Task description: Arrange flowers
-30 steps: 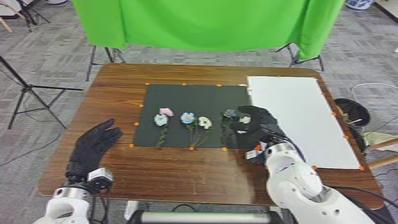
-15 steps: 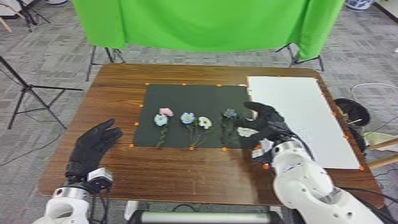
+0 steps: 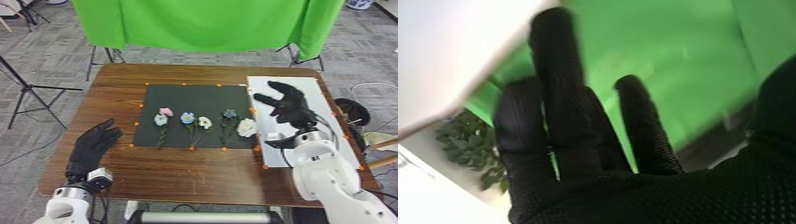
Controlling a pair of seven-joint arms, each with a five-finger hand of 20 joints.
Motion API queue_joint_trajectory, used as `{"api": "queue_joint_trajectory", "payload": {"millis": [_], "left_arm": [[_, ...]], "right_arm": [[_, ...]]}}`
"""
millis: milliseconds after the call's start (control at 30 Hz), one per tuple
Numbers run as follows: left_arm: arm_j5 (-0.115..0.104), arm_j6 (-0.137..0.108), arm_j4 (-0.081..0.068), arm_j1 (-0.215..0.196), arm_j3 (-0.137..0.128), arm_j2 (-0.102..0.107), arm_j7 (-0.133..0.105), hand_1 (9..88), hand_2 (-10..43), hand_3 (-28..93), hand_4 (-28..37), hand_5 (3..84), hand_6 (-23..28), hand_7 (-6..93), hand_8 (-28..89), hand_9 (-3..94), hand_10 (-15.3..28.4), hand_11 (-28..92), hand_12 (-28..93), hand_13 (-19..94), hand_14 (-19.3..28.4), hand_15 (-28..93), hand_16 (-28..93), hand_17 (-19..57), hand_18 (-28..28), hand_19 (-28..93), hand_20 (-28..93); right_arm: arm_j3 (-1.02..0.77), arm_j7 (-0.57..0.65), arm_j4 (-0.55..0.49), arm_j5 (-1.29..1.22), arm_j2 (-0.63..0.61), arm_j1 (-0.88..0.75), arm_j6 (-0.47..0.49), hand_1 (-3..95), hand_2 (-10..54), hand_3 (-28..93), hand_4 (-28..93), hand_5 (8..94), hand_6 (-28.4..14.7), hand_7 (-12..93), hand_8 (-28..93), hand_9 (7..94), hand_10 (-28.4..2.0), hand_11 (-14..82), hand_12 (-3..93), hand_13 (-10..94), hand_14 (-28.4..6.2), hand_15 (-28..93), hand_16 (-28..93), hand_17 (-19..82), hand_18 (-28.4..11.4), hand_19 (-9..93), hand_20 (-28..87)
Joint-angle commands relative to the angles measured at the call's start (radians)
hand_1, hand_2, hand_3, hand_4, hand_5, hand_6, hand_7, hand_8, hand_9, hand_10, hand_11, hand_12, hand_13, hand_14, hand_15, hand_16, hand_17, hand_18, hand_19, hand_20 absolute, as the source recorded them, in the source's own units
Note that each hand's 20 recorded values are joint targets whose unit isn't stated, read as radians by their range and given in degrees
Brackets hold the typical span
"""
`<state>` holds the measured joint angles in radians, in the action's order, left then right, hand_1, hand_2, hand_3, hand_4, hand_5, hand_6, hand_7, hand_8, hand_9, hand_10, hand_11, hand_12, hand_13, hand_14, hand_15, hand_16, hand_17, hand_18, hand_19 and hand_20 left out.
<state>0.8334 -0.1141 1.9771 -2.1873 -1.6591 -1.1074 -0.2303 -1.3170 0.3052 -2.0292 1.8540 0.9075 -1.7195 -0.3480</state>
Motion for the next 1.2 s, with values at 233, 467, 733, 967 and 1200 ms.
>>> {"api": "queue_joint_trajectory", "payload": {"millis": [233, 467, 733, 967, 1200], "left_arm": [[0.067, -0.221, 0.088, 0.004, 0.015, 0.057, -0.187, 16.2, 12.2, 64, -28.2, 48.5, -0.9, 14.4, -9, 52.8, 13.5, 21, 13, 38, 15.5, 20, -1, 7.2, 9.9, 10, 17], [0.162, -0.199, 0.079, 0.006, 0.048, 0.046, -0.203, 14.2, 9.0, 66, -28.3, 41.8, -0.9, 12.5, -9, 46.8, 12.5, 17, 11, 35, 13.8, 15, -2, 7.7, 8.2, 7, 16], [0.080, -0.209, 0.061, 0.003, 0.050, 0.037, -0.268, 16.7, 8.5, 66, -28.3, 44.1, -1.0, 12.2, -10, 44.7, 11.2, 15, 9, 33, 11.3, 10, -2, 9.6, 5.8, 4, 15], [0.093, -0.231, 0.066, 0.009, 0.052, 0.032, -0.261, 32.1, -1.9, 72, -22.3, 47.2, -0.8, 14.5, -10, 45.9, 11.8, 18, 8, 36, 12.2, 13, -3, 12.8, 7.7, 7, 18], [0.109, -0.224, 0.066, 0.011, 0.049, 0.032, -0.247, 35.3, -9.2, 71, -16.3, 47.1, -1.1, 16.2, -11, 45.6, 11.4, 18, 8, 35, 12.7, 14, -2, 8.7, 9.1, 7, 17]], "right_arm": [[-0.465, -0.614, -0.147, -0.985, 0.197, -0.341, 0.324, -2.6, 7.2, 52, -28, 23.2, 1.2, 1, -6, 21.1, -9.1, -2.9, 8.5, 8, -8.5, -20, 26, -7, -7.2, 3, 16], [-0.426, -0.602, -0.112, -1.044, 0.262, -0.373, 0.346, -2.6, 4.9, 45, -28, 25.5, -4.8, -2, -6, 17.1, -7.9, -5.9, 9.5, 1, -6.8, -28, 33, -11, -5.1, -1, 15], [-0.446, -0.620, -0.101, -1.045, 0.256, -0.370, 0.369, -2.5, 1.7, 64, -26, 33.8, -4.7, 1, -6, 23.2, -10.3, -2.1, 8.7, 10, -9.0, -22, 30, -3, -7.3, 0, 16], [-0.375, -0.690, -0.115, -1.148, 0.244, -0.353, 0.206, 8.5, -5.0, 78, -19, 48.1, -1.8, 13, -9, 37.6, -13.9, 3.5, 10.4, 22, -12.1, 0, 14, 13, -7.3, 0, 21], [-0.420, -0.671, -0.118, -1.123, 0.251, -0.396, 0.273, -2.5, 9.5, 62, -27, 82.5, -1.9, 24, -10, 52.2, -14.1, 6.4, 9.5, 23, -11.5, 4, 10, 13, -7.8, 0, 23]]}}
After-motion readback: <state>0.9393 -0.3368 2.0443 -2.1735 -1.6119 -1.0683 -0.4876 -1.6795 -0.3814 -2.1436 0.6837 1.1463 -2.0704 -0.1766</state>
